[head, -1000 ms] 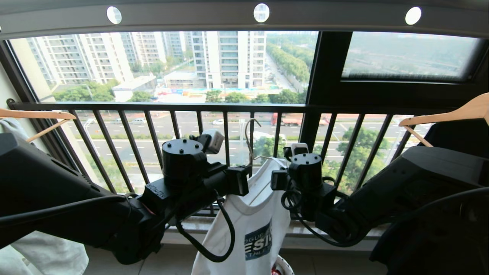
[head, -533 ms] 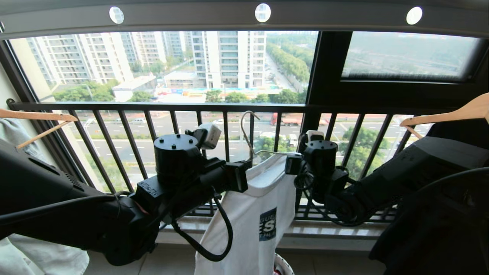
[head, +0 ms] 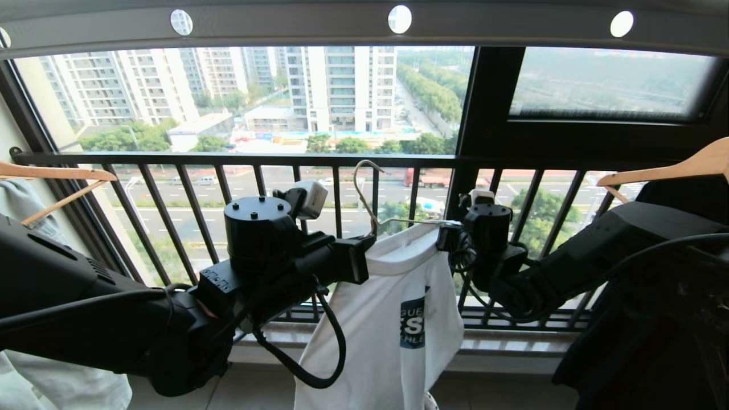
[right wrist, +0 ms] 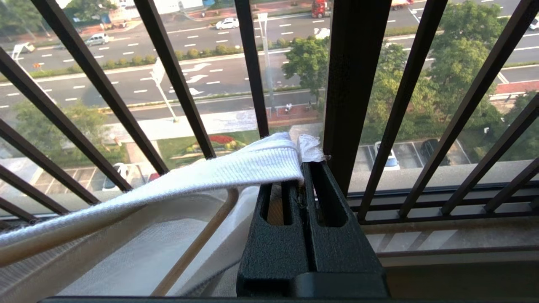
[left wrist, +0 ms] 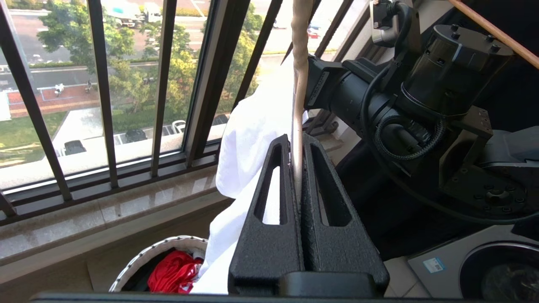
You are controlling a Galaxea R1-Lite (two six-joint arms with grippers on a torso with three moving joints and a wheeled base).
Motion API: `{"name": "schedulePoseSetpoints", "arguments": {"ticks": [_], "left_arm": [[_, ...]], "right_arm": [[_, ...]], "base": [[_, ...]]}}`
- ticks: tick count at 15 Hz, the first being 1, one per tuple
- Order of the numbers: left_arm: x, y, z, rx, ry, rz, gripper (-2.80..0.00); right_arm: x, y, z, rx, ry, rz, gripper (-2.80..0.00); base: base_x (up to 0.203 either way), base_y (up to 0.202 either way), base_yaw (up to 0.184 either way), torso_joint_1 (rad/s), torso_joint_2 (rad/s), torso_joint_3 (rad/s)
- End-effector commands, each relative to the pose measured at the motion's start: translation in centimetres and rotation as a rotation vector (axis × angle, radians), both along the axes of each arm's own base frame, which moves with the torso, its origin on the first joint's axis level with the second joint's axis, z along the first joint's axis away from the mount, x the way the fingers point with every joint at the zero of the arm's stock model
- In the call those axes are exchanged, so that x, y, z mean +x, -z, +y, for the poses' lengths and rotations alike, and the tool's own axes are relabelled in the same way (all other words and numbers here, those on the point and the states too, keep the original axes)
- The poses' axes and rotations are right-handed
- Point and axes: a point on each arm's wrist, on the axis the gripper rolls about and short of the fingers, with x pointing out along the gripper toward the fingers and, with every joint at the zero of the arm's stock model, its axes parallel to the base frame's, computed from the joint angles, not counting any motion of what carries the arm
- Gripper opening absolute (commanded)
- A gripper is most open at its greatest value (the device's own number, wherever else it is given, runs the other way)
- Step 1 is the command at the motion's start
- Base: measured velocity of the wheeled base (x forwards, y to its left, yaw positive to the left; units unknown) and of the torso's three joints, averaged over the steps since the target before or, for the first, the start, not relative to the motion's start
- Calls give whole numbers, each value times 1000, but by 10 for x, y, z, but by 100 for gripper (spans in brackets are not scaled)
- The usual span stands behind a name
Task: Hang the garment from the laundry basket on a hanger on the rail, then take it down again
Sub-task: Take the clothes off the clothes rack
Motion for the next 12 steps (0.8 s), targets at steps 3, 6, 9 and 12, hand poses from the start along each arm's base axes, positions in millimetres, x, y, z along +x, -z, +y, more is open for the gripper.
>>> {"name": "schedulePoseSetpoints", "arguments": {"ticks": [3, 6, 9, 12], "left_arm": [[0, -2, 0, -8, -1, -7, -280], [0, -3, 1, -8, -3, -10, -280], [0, -3, 1, -9, -3, -10, -280], [-1, -4, 1, -10, -3, -12, -280]], "right_arm": [[8, 9, -8, -9, 24, 9, -280], [10, 14, -11, -12, 29, 18, -280], [11, 19, -10, -22, 28, 29, -280], [15, 25, -13, -24, 36, 36, -280]], "base": [[0, 0, 0, 0, 0, 0], [0, 0, 0, 0, 0, 0], [0, 0, 0, 0, 0, 0], [0, 0, 0, 0, 0, 0]]}}
